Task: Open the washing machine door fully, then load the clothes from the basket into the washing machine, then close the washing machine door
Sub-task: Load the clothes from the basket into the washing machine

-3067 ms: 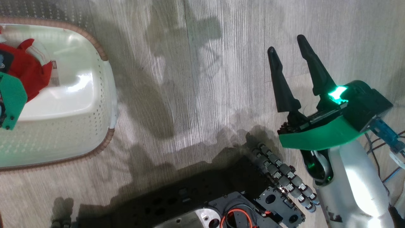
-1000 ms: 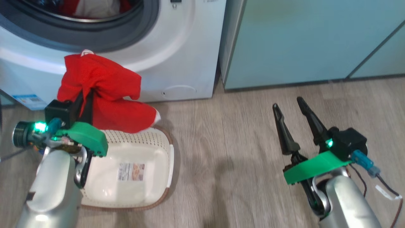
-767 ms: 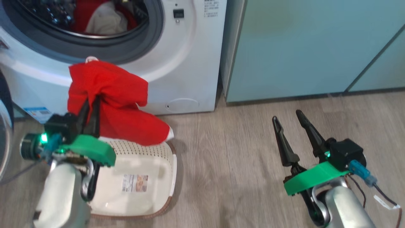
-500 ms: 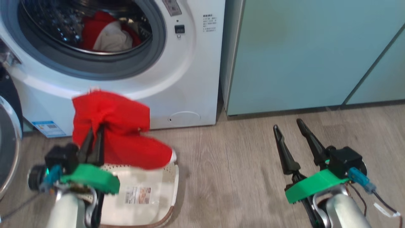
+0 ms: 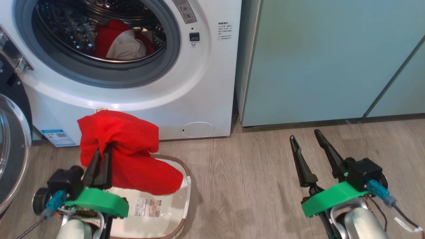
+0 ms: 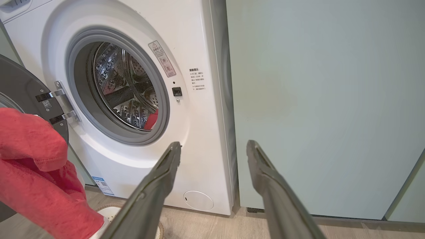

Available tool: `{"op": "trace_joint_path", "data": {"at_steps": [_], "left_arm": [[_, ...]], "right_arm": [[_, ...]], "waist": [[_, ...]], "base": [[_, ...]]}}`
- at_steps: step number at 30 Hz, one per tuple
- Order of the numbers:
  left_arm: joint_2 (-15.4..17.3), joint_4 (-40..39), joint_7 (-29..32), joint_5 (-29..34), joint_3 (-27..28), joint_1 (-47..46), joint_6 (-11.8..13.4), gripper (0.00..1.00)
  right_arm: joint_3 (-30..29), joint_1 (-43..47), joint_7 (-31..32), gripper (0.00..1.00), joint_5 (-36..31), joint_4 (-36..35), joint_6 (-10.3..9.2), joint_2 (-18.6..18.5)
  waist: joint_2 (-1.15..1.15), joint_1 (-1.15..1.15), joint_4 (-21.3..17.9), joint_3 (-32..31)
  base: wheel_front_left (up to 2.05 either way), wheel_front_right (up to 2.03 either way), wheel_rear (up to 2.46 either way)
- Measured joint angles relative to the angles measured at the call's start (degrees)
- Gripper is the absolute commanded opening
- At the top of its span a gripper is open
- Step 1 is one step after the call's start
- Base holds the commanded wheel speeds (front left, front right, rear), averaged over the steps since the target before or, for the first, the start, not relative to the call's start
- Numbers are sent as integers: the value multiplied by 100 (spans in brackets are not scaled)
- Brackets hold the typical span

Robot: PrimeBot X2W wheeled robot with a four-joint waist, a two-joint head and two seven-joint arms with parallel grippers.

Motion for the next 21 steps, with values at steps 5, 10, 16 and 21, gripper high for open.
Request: {"op": "trace_joint_path", "data": {"at_steps": [5,10,16,21], "left_arm": [[-16,-19,0,0,102,-12,-46,0],[-32,-70,0,2,292,-240,-96,0],[187,-112,0,34,519,-1026,-147,0],[708,49,-1,-81,659,-1942,-147,0]], "right_arm": [[71,-1,0,100,1,-22,0,0],[73,-19,0,100,1,-102,0,0],[42,-282,0,100,10,-236,0,0],[88,-498,0,100,22,-332,0,0]], "waist": [[0,0,-63,85],[0,0,-151,366],[0,0,-285,942],[0,0,-418,1507]], "base": [[0,0,0],[0,0,0],[0,0,0],[0,0,0]]}}
